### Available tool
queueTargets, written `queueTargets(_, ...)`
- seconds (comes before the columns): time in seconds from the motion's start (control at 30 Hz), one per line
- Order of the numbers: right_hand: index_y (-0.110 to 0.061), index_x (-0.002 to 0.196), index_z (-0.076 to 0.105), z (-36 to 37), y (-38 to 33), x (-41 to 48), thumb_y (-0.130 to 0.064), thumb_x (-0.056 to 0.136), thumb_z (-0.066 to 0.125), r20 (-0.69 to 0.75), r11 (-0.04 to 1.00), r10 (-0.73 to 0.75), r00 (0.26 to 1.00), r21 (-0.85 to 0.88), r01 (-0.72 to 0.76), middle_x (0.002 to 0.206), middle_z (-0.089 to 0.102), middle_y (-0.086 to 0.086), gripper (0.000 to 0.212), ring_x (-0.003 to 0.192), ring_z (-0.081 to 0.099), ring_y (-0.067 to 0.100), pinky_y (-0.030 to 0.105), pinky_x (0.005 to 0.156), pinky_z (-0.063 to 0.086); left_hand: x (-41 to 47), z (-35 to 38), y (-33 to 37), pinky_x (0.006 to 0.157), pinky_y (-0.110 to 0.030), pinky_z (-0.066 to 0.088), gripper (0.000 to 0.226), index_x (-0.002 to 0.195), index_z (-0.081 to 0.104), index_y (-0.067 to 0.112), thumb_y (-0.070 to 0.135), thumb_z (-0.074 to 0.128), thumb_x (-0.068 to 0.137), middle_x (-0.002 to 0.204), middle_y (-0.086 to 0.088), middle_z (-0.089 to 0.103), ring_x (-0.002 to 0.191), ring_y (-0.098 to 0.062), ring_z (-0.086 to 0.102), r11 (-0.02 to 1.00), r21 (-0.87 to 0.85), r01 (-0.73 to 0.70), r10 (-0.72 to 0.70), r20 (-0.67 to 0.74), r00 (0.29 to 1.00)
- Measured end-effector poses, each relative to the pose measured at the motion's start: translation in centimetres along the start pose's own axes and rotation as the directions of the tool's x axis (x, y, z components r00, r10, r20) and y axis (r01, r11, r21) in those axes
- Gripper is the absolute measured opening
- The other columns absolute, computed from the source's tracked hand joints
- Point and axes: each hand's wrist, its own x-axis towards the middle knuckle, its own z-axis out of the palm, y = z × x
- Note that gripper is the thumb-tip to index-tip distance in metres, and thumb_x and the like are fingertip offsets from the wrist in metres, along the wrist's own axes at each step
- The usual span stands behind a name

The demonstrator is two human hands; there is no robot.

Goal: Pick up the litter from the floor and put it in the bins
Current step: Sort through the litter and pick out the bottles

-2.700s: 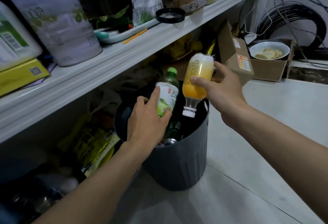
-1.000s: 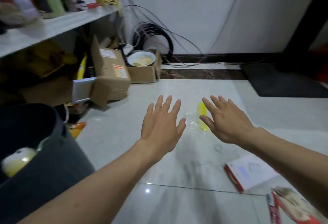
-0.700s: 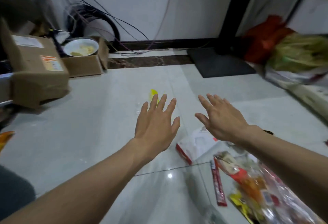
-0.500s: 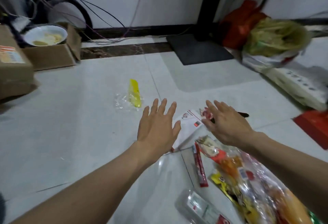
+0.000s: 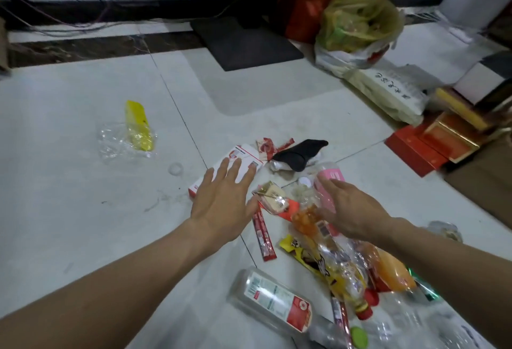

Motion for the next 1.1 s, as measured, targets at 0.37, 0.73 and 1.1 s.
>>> queueTargets(0.37,-0.023,0.15,0.021,3.6,0.3,-1.0,-0.05,0.09,0.057,0.014,1.0,0.013,1.0,-0.02,-0.013,0.133,0.051,0.011,0.074,0.117,0.048,0.028,0.037,0.093,0.044,1.1,1.6,1.4,0.119,-0.042,0.007,0.062,0.155,0.004,0.028,0.051,0.023,0.1,0.162,-0.005,0.004,0.149,-0.026,0.003,0.998,0.003,-0.06,0.06,0.042,0.997)
queueTargets(0.73,-0.032,0.151,0.008,6.2,0.8,-0.5,-0.052,0.086,0.06,0.165,0.969,0.011,0.986,0.24,-0.051,0.127,0.06,0.007,0.085,0.097,0.064,0.025,0.041,0.086,0.053,1.2,1.9,1.7,0.118,-0.042,0.008,0.063,0.154,0.008,0.03,0.054,0.026,0.099,0.162,-0.004,0.006,0.149,-0.026,0.005,0.997,-0.019,-0.075,0.076,0.022,0.997)
queueTargets(1.1,-0.036,0.15,0.02,2.9,0.6,0.7,-0.024,0.086,0.071,-0.002,0.847,0.036,0.999,0.532,-0.03,0.096,0.058,-0.006,0.083,0.074,0.063,0.011,0.021,0.055,0.053,0.8,1.6,1.4,0.12,-0.043,0.009,0.062,0.154,0.005,0.03,0.052,0.025,0.1,0.162,-0.007,0.006,0.149,-0.027,0.004,0.997,-0.034,-0.071,0.072,0.026,0.997)
